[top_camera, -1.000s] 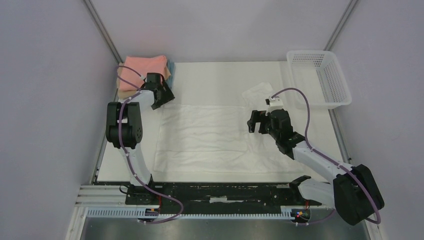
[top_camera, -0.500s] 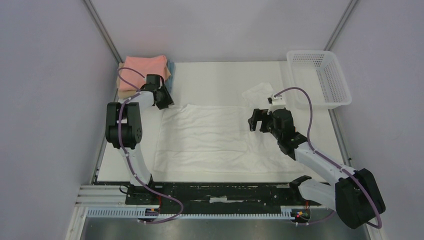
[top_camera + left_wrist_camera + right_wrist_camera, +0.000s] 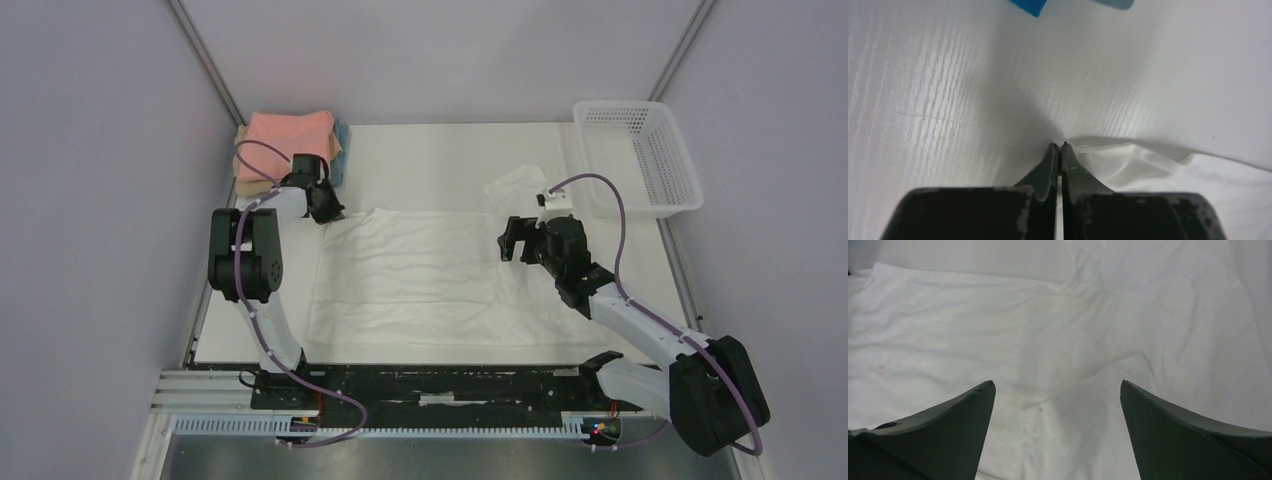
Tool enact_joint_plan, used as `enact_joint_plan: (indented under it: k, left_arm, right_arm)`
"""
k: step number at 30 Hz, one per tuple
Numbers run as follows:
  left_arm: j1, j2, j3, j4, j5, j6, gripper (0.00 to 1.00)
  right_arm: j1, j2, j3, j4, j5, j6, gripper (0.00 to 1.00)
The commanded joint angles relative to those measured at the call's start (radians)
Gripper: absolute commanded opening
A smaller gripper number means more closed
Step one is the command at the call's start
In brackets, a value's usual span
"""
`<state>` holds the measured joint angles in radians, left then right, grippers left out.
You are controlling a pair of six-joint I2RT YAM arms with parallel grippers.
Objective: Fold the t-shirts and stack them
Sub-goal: Grab the side of the flattened tshirt furthest away from the robot with both arms
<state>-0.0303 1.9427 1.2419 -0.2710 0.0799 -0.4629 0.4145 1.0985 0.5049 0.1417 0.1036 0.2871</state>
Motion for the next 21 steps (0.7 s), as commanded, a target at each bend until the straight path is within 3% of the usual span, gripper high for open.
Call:
enact_joint_plan:
  k: [1,9,21]
  left_arm:
    - [-0.009,-0.108,-0.059,0.032,-0.018,0.029,0.02]
    - [-0.009,-0.187,-0.122,0.117,-0.073,-0.020,0.02]
    - [-0.009,-0.167,-0.109,0.112,-0.072,-0.055,0.02]
  right_arm:
    - [-0.008,0.043,0.080,0.007,0.045,-0.021,0.98]
    - [-0.049,0.284,0.335,-0.056,0.168,-0.022,0.98]
    - [-0.156,0.755,0.778,-0.101,0.122,-0.072,0.98]
